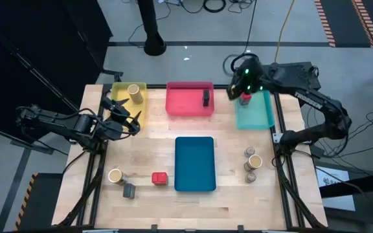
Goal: Sort spices by type
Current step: Put the bottom brown seasoning bottle into the blue bin
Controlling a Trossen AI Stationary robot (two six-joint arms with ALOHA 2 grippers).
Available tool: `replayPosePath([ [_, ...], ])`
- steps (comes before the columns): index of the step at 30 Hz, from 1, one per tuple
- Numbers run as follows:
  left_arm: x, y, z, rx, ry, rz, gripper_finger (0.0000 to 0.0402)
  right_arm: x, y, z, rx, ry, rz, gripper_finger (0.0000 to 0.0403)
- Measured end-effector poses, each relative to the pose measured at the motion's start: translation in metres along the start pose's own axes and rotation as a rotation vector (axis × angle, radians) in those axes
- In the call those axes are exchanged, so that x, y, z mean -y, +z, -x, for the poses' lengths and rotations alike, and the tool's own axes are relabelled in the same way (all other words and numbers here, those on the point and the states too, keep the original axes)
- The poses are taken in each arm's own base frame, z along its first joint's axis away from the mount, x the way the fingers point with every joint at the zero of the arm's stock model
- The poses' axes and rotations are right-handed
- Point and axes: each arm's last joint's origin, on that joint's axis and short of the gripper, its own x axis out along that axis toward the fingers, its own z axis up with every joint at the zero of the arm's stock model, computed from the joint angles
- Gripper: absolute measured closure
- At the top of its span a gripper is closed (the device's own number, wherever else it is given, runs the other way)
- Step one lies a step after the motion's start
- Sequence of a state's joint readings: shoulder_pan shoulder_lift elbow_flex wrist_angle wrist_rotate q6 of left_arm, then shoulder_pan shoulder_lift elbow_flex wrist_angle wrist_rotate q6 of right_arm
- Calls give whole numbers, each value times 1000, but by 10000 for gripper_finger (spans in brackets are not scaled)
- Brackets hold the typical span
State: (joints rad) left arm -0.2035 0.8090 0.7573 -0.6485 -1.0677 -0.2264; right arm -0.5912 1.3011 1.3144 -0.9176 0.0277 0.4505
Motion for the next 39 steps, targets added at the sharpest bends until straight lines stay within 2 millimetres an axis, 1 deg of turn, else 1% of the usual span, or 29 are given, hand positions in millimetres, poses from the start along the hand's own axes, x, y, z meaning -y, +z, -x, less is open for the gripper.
replayPosePath([
  [5, 1, 1, 0, 3, -17, 13, 52, -46, -30, 5, -84, 105, 40, 165],
  [10, 1, 1, 0, 2, -18, 13, 52, -87, -65, 17, -159, 213, 66, 165],
  [15, 1, 1, 0, 2, -18, 13, 52, -116, -100, 32, -275, 303, 31, 165],
  [19, 1, 1, 0, 2, -18, 14, 52, -133, -128, 45, -425, 342, -71, 165],
  [23, 1, 1, 0, 2, -18, 6, 52, -143, -153, 60, -594, 346, -206, 165],
  [26, 1, 2, 0, 9, -18, -25, 52, -146, -171, 70, -694, 290, -304, 165],
  [30, 2, 9, 0, 52, -24, -43, 52, -146, -192, 82, -776, 184, -432, 165],
  [33, 3, 15, 1, 89, -26, -53, 52, -141, -208, 91, -812, 59, -488, 165],
  [37, 3, 20, 1, 120, -25, -73, 52, -128, -226, 100, -818, -132, -514, 165],
  [39, 3, 23, 1, 135, -24, -82, 52, -125, -233, 103, -814, -183, -506, 165],
])
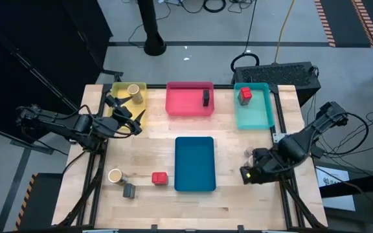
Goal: Sort spices by type
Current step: Put the bottom brown seasoning bottle into the blue bin
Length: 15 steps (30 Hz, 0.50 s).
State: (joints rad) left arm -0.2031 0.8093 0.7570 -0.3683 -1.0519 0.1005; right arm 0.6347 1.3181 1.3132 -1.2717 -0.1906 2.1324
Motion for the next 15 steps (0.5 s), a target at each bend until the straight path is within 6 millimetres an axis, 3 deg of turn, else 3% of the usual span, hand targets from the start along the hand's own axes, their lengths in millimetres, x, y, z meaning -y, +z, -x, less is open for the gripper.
replayPosePath([
  [8, -1, 6, 0, 37, 5, -31, 52, 14, -10, -3, 42, -68, -40, 165],
  [15, 2, -2, 6, 11, -70, -116, 52, 8, -16, -21, 81, -127, -37, 165],
])
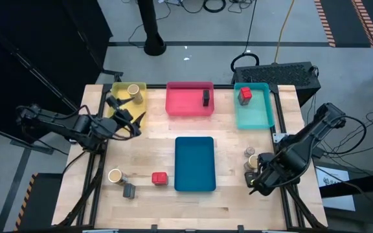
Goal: Sort spices by type
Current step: Put the bottom brown seasoning bottle into the blue bin
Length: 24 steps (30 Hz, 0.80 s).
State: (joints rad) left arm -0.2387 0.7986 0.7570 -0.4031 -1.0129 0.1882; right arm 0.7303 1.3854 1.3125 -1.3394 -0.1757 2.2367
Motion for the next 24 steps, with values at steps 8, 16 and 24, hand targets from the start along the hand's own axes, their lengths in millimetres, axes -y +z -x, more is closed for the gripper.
replayPosePath([
  [8, 3, -2, 20, 81, -237, -11, 52, -16, -6, -20, 26, -34, 66, 165],
  [16, 0, 1, 22, 108, -231, -1, 52, -24, -3, -25, 62, -17, 93, 165],
  [24, 0, 1, 22, 108, -231, -3, 52, -28, 12, -60, 52, 7, 122, 165],
])
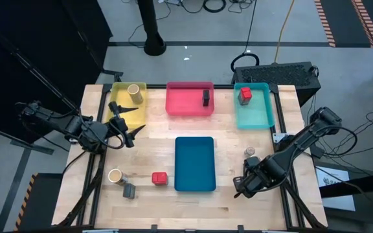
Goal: Sort spices by type
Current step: Put the bottom brown seasoning bottle into the blue bin
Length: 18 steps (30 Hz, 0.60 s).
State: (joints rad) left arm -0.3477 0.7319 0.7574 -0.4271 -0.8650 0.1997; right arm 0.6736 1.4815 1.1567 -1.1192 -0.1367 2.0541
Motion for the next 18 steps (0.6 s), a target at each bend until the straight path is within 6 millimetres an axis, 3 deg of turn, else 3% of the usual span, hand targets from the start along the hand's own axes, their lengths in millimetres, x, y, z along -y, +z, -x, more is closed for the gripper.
replayPosePath([
  [6, 0, 0, 0, 0, 1, 0, 52, 12, 11, -28, -1, -79, -33, 165],
  [18, 0, 0, 0, 0, 2, 3, 52, 23, 25, -43, 14, -127, -7, 165],
])
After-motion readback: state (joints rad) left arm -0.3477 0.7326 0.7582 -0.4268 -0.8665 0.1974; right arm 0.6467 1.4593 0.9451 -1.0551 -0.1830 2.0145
